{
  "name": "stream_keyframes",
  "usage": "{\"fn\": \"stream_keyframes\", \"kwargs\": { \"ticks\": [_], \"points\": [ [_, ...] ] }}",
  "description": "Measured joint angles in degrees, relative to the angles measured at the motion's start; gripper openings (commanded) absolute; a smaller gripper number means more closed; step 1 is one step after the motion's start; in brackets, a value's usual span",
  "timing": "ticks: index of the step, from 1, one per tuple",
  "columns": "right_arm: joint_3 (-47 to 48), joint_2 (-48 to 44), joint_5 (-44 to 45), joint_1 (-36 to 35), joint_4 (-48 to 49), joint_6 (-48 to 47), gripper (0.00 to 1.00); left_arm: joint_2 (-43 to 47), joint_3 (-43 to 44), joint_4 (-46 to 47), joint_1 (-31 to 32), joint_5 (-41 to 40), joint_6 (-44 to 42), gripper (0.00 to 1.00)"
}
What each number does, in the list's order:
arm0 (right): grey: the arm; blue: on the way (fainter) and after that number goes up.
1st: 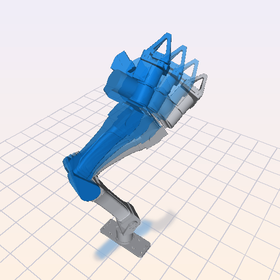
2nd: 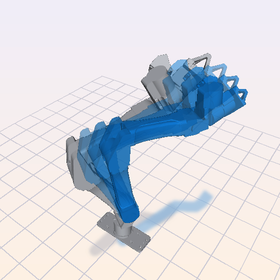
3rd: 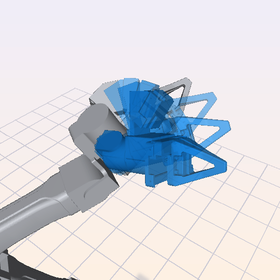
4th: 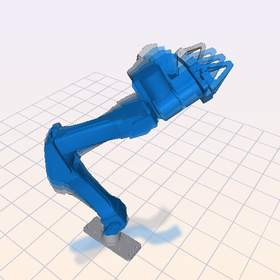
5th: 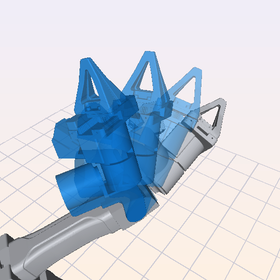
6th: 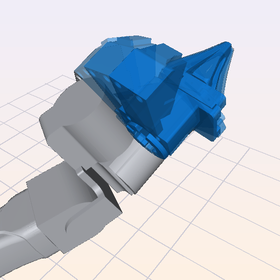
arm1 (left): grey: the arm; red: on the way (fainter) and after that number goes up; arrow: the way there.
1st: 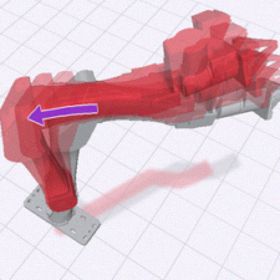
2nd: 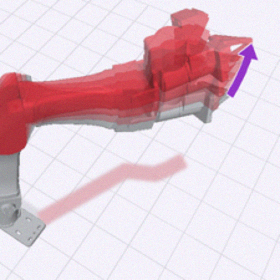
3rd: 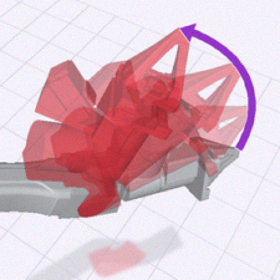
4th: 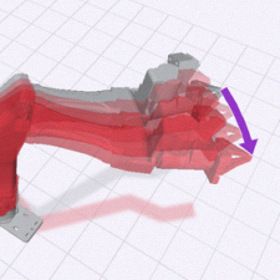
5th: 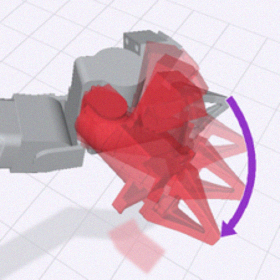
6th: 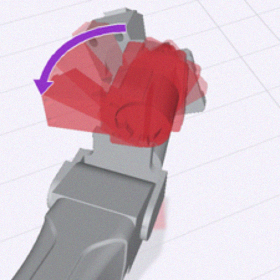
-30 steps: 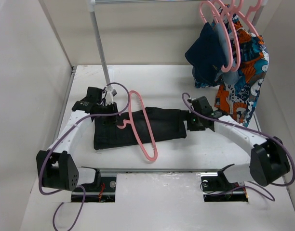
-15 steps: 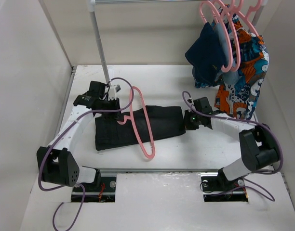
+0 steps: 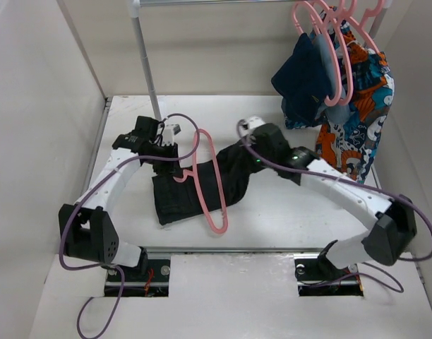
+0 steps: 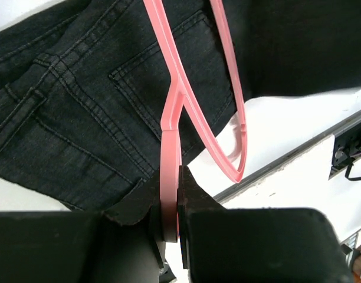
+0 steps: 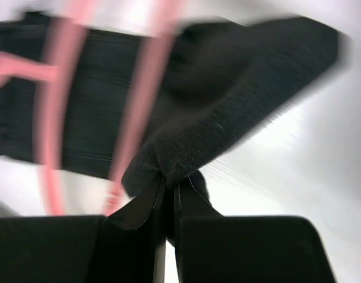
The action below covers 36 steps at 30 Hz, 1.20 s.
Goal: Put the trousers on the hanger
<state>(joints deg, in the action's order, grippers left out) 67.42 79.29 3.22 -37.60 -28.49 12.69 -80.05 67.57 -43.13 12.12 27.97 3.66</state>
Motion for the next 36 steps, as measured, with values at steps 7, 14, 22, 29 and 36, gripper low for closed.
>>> {"fn": "stream_keyframes", "kwargs": {
  "ticks": [7, 14, 22, 29, 36],
  "points": [
    [11.19, 17.49, -9.01, -15.98, 8.63, -4.57, 0.01, -2.38, 0.00, 0.31, 0.17, 0.13, 0.04, 0.00],
    [4.63, 27.39, -22.71, -12.98, 21.73, -3.89, 0.20, -2.89, -0.04, -0.37, -1.20, -0.17, 0.04, 0.00],
    [0.11, 28.50, -26.10, -8.41, 23.63, -5.03, 0.29, -2.93, 1.16, -1.38, -2.23, 0.87, -0.50, 0.00],
    [8.24, 34.77, -27.67, -8.72, 18.23, -7.30, 0.56, -1.92, 3.34, -2.12, -1.97, 5.01, -1.36, 0.00],
    [7.37, 30.71, -25.79, -9.99, 14.58, -10.43, 0.71, 0.15, 3.15, -2.54, -2.32, 3.04, -1.84, 0.00]
  ]
}}
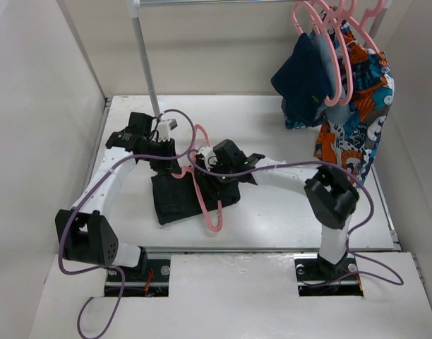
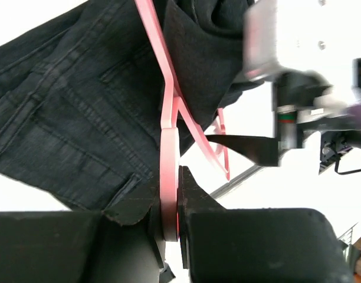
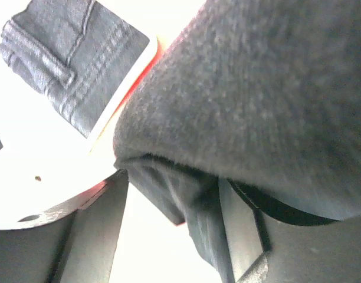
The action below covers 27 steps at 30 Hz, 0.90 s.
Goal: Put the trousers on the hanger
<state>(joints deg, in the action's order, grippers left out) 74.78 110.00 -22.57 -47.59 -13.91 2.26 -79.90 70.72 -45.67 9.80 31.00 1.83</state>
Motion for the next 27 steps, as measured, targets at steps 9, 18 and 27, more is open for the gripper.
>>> {"fn": "stream_keyframes", "kwargs": {
  "ticks": [9, 18, 27],
  "points": [
    [4.87, -11.93, 4.37, 4.61, -12.22, -7.02, 0.44, 1.81, -0.76, 1.25, 0.63, -0.07, 0.11, 0.00],
    [8.33, -1.81, -6.54, 7.69, 1.88, 0.79, 0.00, 1.81, -0.76, 1.22, 0.63, -0.87, 0.09, 0.00],
    [12.20, 15.89, -12.46, 5.22, 13.22, 11.15, 0.00, 1.62, 3.65, -1.01, 2.67, 1.03, -1.53, 0.00]
  ]
}}
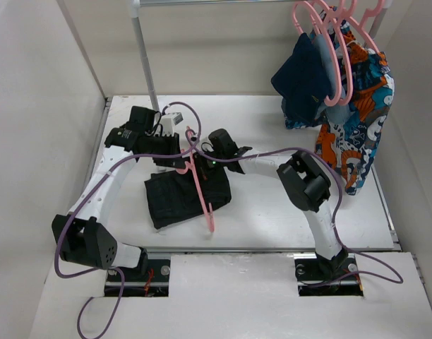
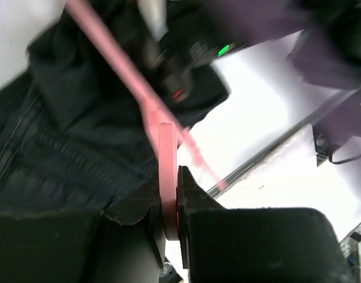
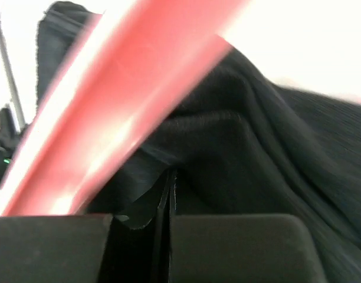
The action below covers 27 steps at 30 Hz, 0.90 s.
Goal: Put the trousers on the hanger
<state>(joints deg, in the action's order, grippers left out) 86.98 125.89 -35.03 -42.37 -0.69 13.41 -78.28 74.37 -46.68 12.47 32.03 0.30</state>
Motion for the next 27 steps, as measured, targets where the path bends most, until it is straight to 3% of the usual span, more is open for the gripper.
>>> {"fn": "stream_keyframes", "kwargs": {
  "ticks": [3, 4, 8, 11, 17, 21, 22, 27],
  "points": [
    [-0.37, -0.42, 0.07, -1.44, 2.12, 1.22, 0.04, 0.00, 3.52, -0.31, 1.36, 1.01, -0.33, 0.00],
    [-1.18, -0.94, 0.07, -1.60, 2.67, 1.53, 0.18, 0.00, 4.07, -0.31, 1.49, 0.92, -0.33, 0.00],
    [-8.72, -8.04, 0.92, -0.79, 3.17, 1.20, 0.58, -0.15, 3.76, -0.11, 1.70, -0.83, 0.33, 0.00],
    [-12.31, -15.72, 3.32, 0.61, -1.09, -0.74, 0.67, -0.15, 2.89, 1.88, 1.86, -1.55, 1.05, 0.00],
    [-12.39, -25.44, 8.55, 3.63, -11.10, -6.99, 0.72, 0.04, 2.08, 3.82, 1.95, -2.97, 2.36, 0.00],
    [-12.41, -26.75, 7.96, 2.67, -14.88, -8.31, 0.83, 0.04, 1.75, 4.61, 1.95, -3.50, 3.06, 0.00],
    [-12.59, -26.75, 6.95, 2.01, -14.82, -7.74, 0.95, 0.04, 1.70, 4.74, 1.95, -3.61, 3.21, 0.00],
    [-13.05, -25.97, 1.05, -2.51, -11.50, -0.92, 1.00, 0.07, 1.68, 5.11, 1.95, -3.67, 3.74, 0.00]
  ]
}}
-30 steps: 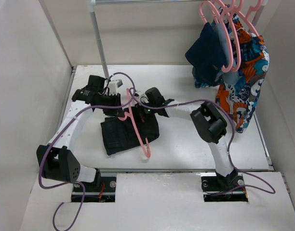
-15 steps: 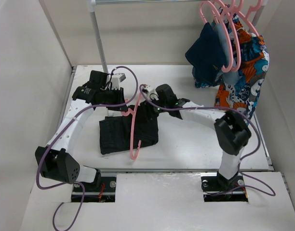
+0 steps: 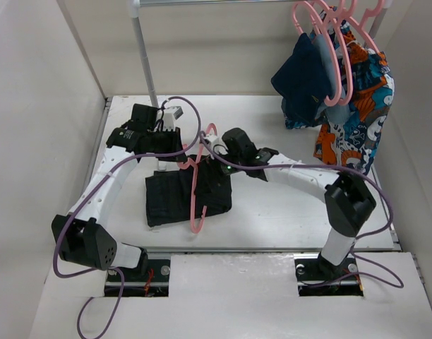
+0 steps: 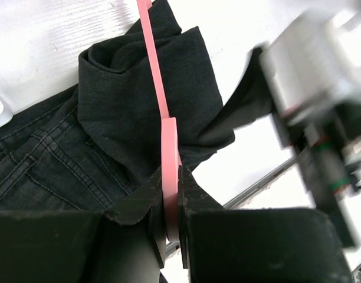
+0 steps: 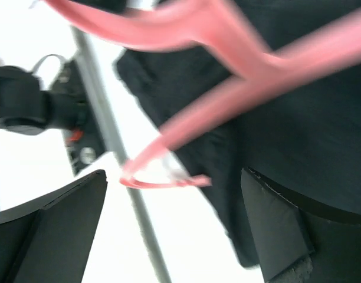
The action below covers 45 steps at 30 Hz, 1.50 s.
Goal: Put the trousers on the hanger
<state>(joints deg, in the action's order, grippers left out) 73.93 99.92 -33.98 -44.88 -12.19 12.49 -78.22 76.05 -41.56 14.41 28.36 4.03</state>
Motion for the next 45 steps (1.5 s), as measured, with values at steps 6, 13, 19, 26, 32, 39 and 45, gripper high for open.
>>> {"fn": "stream_keyframes", "kwargs": {
  "ticks": [6, 13, 19, 26, 32, 39, 45],
  "points": [
    [3.93, 6.40, -2.19, -2.29, 2.49, 4.81, 1.00, 0.00, -0.26, 0.28, -0.20, -0.42, 0.83, 0.00],
    [5.55, 12.15, -2.01, -1.55, 3.76, 9.73, 0.63, 0.00, -0.33, 1.14, -0.22, 0.39, 1.40, 0.00],
    [5.27, 12.20, -5.27, 0.44, 4.92, 16.85, 0.00, 0.72, -0.26, 1.44, -0.52, 3.58, -0.37, 0.71],
    [-1.84, 7.28, -9.86, 5.81, 9.79, 16.87, 0.00, 1.16, 2.91, 0.74, -3.41, 9.01, -5.11, 0.88],
    [-4.50, 6.62, -15.56, 10.01, 11.78, 16.52, 0.00, 8.81, -1.03, 6.91, -14.34, 8.22, -2.60, 0.76],
    [-4.59, 6.62, -17.99, 10.80, 12.13, 14.93, 0.00, -3.30, -9.40, 8.57, -4.94, 6.73, -3.19, 0.96],
    [-4.59, 6.62, -18.97, 11.15, 12.20, 14.08, 0.00, -13.88, -10.27, 10.21, 0.44, 6.01, -3.26, 1.00]
  ]
}}
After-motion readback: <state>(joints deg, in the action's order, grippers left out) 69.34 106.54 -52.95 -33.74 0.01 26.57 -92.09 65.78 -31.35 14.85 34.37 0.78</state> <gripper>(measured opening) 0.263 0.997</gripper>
